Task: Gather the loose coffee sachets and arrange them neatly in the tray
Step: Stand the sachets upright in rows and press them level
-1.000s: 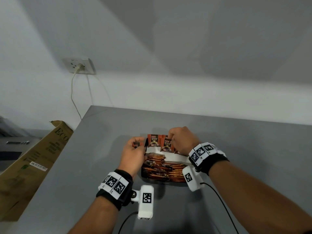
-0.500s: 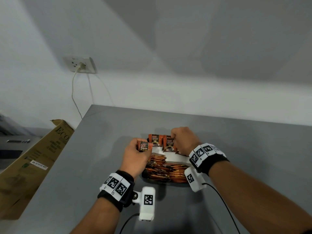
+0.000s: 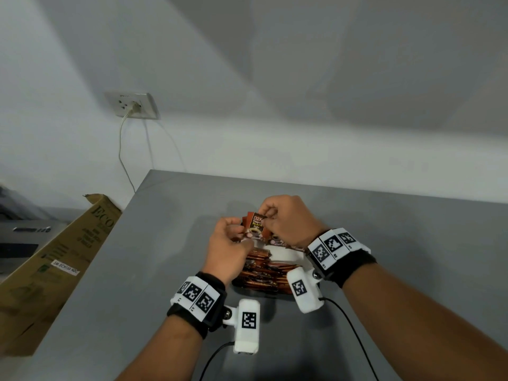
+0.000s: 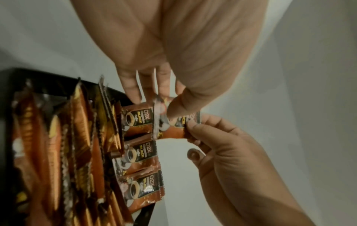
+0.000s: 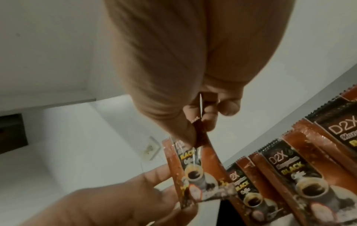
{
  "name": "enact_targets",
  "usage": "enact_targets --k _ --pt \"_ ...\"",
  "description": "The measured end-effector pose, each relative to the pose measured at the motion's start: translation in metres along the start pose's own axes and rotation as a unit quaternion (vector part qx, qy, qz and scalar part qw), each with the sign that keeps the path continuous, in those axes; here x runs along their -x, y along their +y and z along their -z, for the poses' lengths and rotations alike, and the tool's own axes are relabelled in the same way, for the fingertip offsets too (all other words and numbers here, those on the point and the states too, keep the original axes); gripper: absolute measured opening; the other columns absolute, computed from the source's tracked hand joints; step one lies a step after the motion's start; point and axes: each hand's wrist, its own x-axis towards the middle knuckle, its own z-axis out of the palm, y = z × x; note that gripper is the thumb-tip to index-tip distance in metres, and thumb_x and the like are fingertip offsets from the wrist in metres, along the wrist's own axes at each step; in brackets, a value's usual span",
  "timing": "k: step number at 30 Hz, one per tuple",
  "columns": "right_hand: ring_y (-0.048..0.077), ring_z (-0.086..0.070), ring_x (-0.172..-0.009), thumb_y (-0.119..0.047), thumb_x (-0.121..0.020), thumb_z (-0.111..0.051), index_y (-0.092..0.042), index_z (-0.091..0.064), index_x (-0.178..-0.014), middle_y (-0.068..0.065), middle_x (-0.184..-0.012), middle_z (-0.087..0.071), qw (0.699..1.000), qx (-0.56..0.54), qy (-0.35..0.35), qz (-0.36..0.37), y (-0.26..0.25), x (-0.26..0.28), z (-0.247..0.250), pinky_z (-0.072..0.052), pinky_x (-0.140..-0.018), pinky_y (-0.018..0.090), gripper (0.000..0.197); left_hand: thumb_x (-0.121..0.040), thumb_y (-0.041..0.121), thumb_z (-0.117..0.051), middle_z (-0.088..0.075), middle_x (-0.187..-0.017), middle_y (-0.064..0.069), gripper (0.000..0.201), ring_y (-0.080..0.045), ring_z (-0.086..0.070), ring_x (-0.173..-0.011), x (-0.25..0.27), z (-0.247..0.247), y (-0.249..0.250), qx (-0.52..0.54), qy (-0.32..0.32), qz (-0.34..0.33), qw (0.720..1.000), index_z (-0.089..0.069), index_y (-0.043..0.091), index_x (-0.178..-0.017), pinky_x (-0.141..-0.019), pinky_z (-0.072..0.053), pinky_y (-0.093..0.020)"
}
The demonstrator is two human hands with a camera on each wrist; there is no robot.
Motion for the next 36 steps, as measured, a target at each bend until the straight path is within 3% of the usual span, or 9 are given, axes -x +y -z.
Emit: enact_targets --k 4,9,22,24,28,30,33,36 --pt "0.02 -0.068 -0.072 -0.007 -0.089 -0.064 -0.024 -0.063 -0.09 0.001 -0.085 -0.07 0.997 0.072 -0.004 -0.007 0.009 -0.014 -0.017 -0.061 -0.066 0.038 0.017 -0.084 -0.003 -0.064 -0.059 -0.115 0.003 0.043 -0.013 -0.058 -0.103 -0.003 0.015 -0.008 -0.02 0.042 0.014 0.999 -0.053 0.022 -0.117 -0.089 -0.054 -0.038" --pt "0.029 -0.065 -0.075 0.005 -0.086 -0.052 -0.016 -0.058 -0.088 0.006 -0.079 -0.065 0.987 0.154 -0.043 -0.008 0.011 -0.024 -0.037 -0.059 -0.066 0.041 0.022 -0.086 -0.005 -0.06 -0.06 -0.107 0.003 0.037 -0.008 -0.059 -0.089 -0.004 0.028 -0.017 -0.036 0.054 0.005 0.998 -0.055 0.022 -0.112 -0.068 -0.044 -0.02" --pt "0.027 -0.063 -0.079 0.007 -0.09 -0.049 -0.01 -0.063 -0.096 0.008 -0.086 -0.066 0.981 0.186 -0.054 -0.015 0.012 -0.028 -0.042 -0.047 -0.06 0.029 0.023 -0.086 -0.006 -0.057 -0.061 -0.099 -0.001 0.033 -0.01 -0.057 -0.082 -0.009 0.03 -0.025 -0.043 0.052 0.007 0.998 -0.058 0.018 -0.108 -0.067 -0.043 -0.02" --pt "0.027 -0.062 -0.083 0.007 -0.089 -0.05 -0.01 -0.064 -0.098 0.009 -0.09 -0.066 0.979 0.196 -0.052 -0.016 0.012 -0.028 -0.042 -0.047 -0.064 0.031 0.024 -0.086 -0.006 -0.057 -0.061 -0.099 -0.001 0.034 -0.009 -0.057 -0.082 -0.008 0.029 -0.025 -0.048 0.048 0.005 0.998 -0.058 0.018 -0.109 -0.068 -0.043 -0.02" --pt "0.024 -0.056 -0.091 0.003 -0.089 -0.056 -0.011 -0.066 -0.093 0.004 -0.091 -0.061 0.983 0.184 -0.025 0.001 0.017 -0.026 -0.039 -0.045 -0.072 0.03 0.018 -0.085 -0.005 -0.062 -0.06 -0.098 0.001 0.034 -0.015 -0.059 -0.087 -0.007 0.03 -0.03 -0.062 0.039 0.012 0.997 -0.057 0.025 -0.101 -0.08 -0.05 -0.029" --pt "0.02 -0.056 -0.091 -0.005 -0.088 -0.063 -0.011 -0.07 -0.092 0.001 -0.09 -0.062 0.988 0.151 -0.011 0.015 0.015 -0.023 -0.032 -0.05 -0.079 0.033 0.01 -0.082 -0.003 -0.069 -0.059 -0.098 0.001 0.038 -0.015 -0.059 -0.087 -0.005 0.031 -0.034 -0.074 0.023 0.018 0.997 -0.056 0.027 -0.1 -0.078 -0.049 -0.028" --pt "0.014 -0.066 -0.09 -0.017 -0.089 -0.068 -0.012 -0.075 -0.102 0.0 -0.1 -0.072 0.989 0.107 -0.098 0.011 0.006 -0.01 -0.02 -0.057 -0.085 0.03 0.016 -0.078 -0.004 -0.074 -0.058 -0.097 0.001 0.041 -0.016 -0.058 -0.086 -0.001 0.029 -0.039 -0.084 0.008 0.02 0.996 -0.056 0.026 -0.1 -0.079 -0.052 -0.032" --pt "0.013 -0.067 -0.098 -0.035 -0.089 -0.071 -0.014 -0.073 -0.116 -0.002 -0.112 -0.072 0.97 0.133 -0.205 0.004 0.005 0.002 -0.023 -0.055 -0.09 0.031 0.034 -0.078 -0.004 -0.074 -0.058 -0.097 -0.001 0.041 -0.017 -0.059 -0.081 0.001 0.026 -0.039 -0.087 0.002 0.023 0.996 -0.056 0.026 -0.1 -0.082 -0.057 -0.042"
